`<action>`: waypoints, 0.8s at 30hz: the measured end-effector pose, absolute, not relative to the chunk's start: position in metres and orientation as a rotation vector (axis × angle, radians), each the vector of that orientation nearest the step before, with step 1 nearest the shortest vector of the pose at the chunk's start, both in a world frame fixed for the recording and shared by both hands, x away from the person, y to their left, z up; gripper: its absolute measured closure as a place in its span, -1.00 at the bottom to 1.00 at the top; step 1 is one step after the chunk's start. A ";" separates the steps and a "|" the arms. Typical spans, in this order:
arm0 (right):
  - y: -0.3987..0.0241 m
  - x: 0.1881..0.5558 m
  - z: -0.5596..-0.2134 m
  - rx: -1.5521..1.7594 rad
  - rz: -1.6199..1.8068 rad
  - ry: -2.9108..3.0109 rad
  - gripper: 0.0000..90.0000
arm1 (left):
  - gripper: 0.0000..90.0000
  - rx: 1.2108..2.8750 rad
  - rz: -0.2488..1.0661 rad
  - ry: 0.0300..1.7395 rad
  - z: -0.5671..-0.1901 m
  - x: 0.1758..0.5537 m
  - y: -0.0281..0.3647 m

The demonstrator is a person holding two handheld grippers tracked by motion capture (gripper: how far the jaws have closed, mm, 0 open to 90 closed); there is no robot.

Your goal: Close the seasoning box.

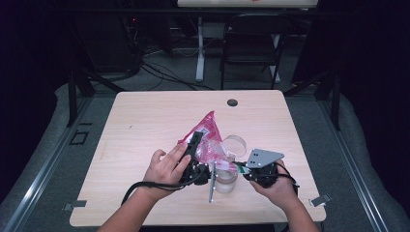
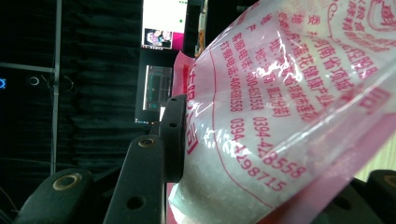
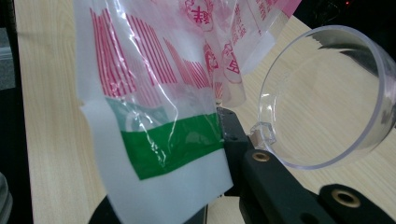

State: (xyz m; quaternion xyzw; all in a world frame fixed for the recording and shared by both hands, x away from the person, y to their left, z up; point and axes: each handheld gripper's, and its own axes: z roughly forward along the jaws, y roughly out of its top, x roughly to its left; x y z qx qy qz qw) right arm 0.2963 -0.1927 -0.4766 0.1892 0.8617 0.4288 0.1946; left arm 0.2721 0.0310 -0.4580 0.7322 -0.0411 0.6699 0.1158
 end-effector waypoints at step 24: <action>-0.192 0.296 -0.477 0.526 1.186 2.417 1.00 | 0.46 2.160 1.948 -0.105 -0.460 0.272 0.032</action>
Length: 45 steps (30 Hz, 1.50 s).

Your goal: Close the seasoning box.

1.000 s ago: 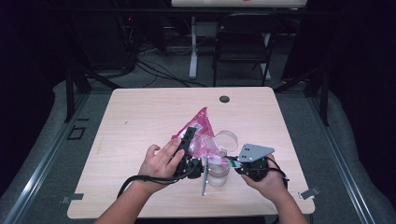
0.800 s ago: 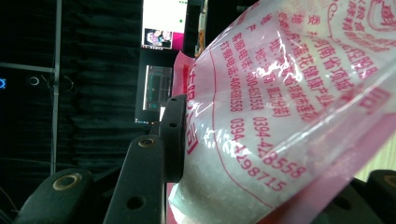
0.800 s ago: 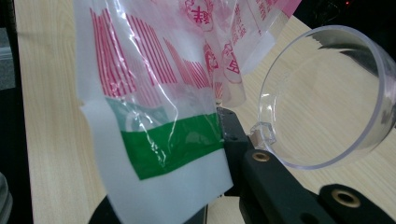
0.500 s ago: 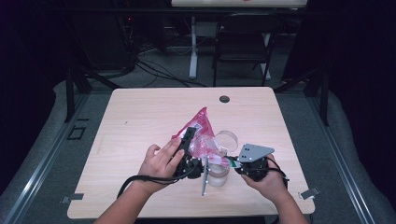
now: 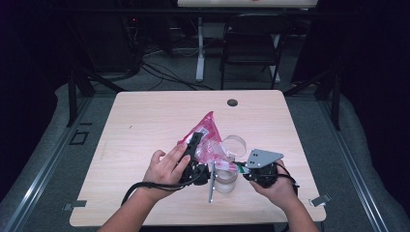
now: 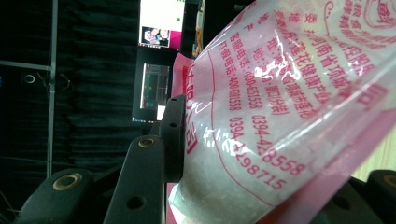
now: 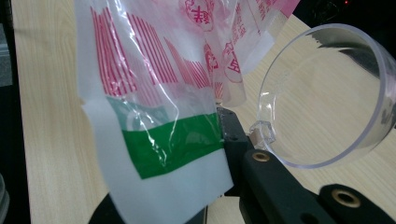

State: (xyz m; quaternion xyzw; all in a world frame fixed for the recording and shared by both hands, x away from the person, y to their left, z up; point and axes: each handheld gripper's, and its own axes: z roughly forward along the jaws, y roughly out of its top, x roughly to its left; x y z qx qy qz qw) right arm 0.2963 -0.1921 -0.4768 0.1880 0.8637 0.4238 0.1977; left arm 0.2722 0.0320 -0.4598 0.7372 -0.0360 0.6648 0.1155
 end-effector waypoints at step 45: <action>-0.189 0.296 -0.480 0.524 1.134 2.431 1.00 | 0.46 2.209 1.872 -0.035 -0.474 0.275 0.039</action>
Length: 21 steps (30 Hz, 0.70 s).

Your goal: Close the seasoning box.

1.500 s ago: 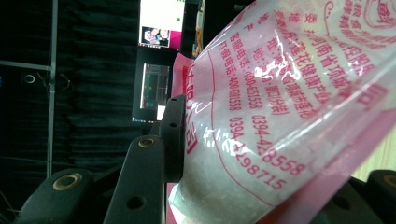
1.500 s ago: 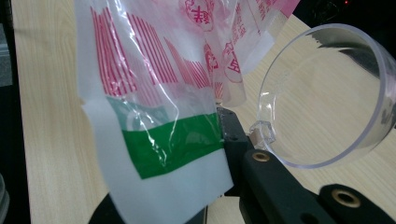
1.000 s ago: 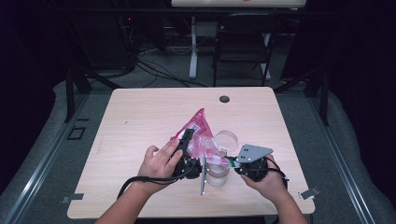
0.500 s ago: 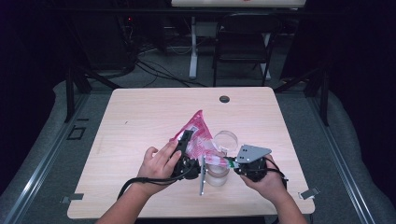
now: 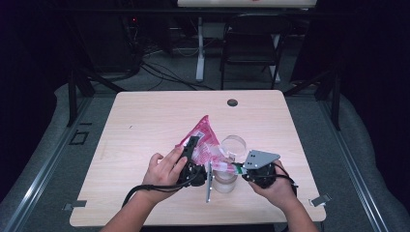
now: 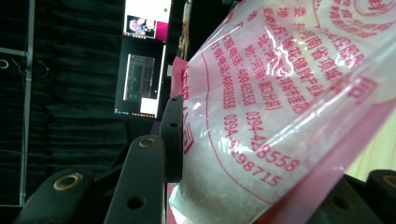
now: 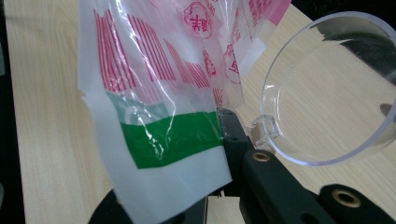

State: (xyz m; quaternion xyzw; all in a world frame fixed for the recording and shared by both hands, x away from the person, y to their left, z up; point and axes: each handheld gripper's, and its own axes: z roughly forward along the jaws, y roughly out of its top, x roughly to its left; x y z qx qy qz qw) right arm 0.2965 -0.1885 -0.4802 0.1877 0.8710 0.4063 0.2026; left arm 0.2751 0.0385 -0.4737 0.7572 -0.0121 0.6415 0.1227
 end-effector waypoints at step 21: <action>-0.189 0.296 -0.479 0.527 1.142 2.415 1.00 | 0.47 2.254 1.789 0.049 -0.484 0.275 0.043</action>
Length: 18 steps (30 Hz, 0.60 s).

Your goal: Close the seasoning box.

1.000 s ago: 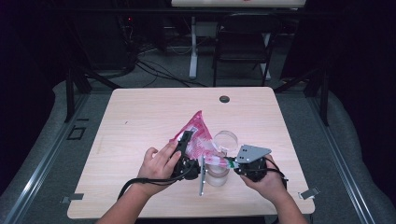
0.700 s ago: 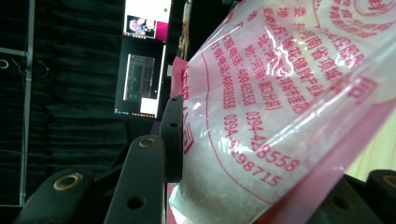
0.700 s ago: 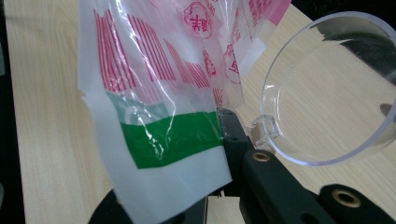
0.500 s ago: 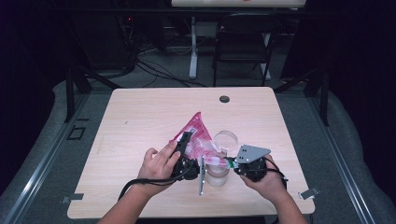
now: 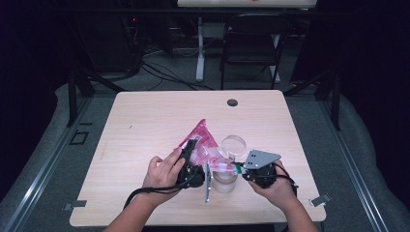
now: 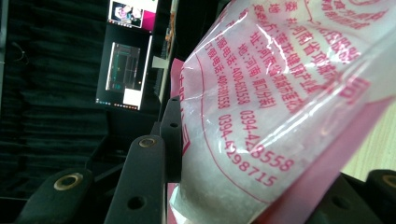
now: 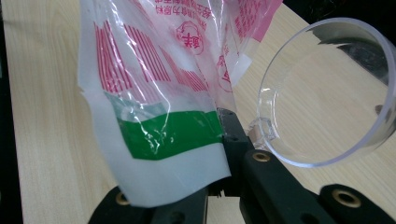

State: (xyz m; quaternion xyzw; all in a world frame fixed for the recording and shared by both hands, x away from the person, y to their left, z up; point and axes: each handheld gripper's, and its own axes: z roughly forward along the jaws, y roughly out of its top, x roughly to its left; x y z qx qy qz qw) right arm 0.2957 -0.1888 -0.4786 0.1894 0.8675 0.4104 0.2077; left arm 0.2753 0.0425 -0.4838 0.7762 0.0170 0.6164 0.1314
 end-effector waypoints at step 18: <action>-0.186 0.293 -0.476 0.508 1.152 2.403 1.00 | 0.48 2.296 1.670 0.172 -0.494 0.276 0.050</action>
